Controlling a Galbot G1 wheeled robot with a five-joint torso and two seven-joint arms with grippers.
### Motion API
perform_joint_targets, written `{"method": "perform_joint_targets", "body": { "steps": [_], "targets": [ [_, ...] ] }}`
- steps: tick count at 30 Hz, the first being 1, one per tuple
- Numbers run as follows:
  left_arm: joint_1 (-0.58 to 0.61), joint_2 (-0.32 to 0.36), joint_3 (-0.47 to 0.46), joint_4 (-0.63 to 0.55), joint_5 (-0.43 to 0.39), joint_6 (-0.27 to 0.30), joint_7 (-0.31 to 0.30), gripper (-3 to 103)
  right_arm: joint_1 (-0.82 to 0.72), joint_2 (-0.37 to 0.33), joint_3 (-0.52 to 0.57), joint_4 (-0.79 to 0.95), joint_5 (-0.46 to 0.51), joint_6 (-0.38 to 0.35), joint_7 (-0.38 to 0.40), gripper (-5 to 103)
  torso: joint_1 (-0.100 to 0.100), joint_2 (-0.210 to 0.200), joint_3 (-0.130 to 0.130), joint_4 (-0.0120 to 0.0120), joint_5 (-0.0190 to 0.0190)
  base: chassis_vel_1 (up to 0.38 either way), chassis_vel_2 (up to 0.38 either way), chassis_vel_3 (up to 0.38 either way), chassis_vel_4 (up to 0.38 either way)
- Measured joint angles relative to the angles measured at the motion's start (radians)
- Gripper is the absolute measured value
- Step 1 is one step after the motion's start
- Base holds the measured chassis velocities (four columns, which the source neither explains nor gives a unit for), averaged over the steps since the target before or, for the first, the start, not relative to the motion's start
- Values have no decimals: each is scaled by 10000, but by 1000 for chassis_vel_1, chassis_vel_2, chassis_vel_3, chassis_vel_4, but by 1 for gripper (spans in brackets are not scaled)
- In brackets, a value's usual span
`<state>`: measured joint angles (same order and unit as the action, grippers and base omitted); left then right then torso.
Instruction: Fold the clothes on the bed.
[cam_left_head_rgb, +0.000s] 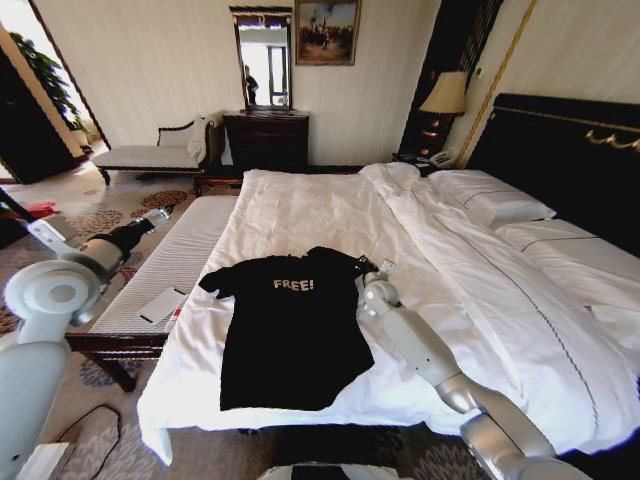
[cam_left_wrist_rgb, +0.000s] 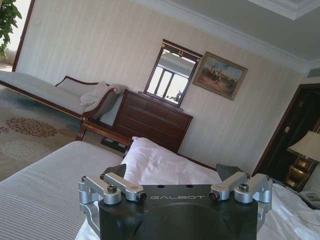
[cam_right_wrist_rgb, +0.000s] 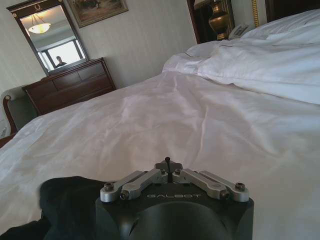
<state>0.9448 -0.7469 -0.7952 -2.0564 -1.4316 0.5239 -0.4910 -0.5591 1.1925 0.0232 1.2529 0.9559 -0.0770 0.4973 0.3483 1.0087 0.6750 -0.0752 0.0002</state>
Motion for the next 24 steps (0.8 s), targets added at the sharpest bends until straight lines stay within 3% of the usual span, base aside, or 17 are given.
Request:
{"method": "perform_joint_targets", "body": {
  "steps": [1,3,8,12,13,14,17,19,23,24],
  "targets": [
    [1,2,-1,-12,0,-1,0,100,-52,-4,32,-2,-53,1,-1,-3,0,0,0,0,0,0,0,0,0],
    [-2,8,-4,-32,-6,-2,1,100,-204,-39,162,-5,-162,1,88,7,0,0,0,2,0,0,0,0,0],
    [16,-8,-24,-38,-17,-6,1,100,-464,-348,309,205,-275,1,193,11,1,0,0,-2,-1,0,0,0,0],
    [243,-147,9,-113,22,5,-10,100,-978,-848,499,952,-246,-103,296,28,1,0,0,0,1,0,0,0,0],
    [243,-147,9,-113,22,5,-10,100,-978,-848,499,952,-246,-103,296,28,1,0,0,0,1,0,0,0,0],
    [310,-150,16,-132,22,29,-24,100,-1114,-1011,540,1175,-146,-181,389,28,1,0,0,0,0,0,0,0,0],
    [826,12,24,-287,-1,237,-173,100,-1674,-1771,626,2333,640,-594,906,44,0,0,-1,-2,-1,0,0,0,0],
    [913,41,20,-326,-32,286,-210,100,-1724,-1836,627,2435,685,-624,945,44,0,0,-1,-3,-2,0,0,0,0],
    [2041,364,-108,-582,24,658,-398,100,-2577,-2497,685,3697,1474,-1299,1420,67,-1,1,-1,2,-3,0,0,0,0],
    [2041,364,-108,-582,24,658,-398,100,-2577,-2497,685,3697,1474,-1299,1420,67,-1,1,-1,2,-3,0,0,0,0]
  ]
}}
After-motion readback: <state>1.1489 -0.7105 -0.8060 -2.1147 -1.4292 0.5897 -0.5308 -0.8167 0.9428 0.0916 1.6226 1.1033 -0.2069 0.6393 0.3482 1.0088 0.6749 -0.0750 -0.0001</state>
